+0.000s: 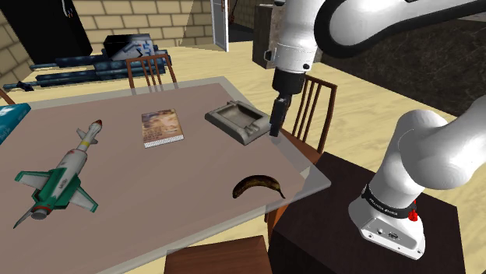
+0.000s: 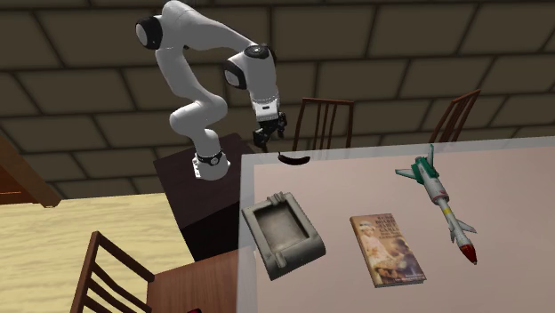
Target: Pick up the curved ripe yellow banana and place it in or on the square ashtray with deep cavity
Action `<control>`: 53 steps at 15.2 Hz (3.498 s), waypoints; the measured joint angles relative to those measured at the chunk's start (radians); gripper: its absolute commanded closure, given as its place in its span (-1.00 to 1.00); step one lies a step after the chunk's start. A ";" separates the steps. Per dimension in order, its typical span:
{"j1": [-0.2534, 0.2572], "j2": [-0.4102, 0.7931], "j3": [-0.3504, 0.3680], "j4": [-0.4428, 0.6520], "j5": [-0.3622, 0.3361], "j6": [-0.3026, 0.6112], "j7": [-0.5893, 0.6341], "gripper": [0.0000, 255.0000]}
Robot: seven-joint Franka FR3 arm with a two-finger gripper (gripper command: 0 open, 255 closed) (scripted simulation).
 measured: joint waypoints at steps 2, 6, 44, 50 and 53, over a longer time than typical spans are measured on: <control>0.026 0.035 0.023 -0.013 0.013 0.048 -0.017 -1.00; 0.086 0.098 0.079 -0.067 0.046 0.164 -0.046 -1.00; 0.136 0.171 0.136 -0.066 0.069 0.241 -0.047 1.00; 0.133 0.128 0.125 -0.012 0.058 0.145 -0.035 1.00; 0.132 0.109 0.118 0.019 0.051 0.096 -0.030 1.00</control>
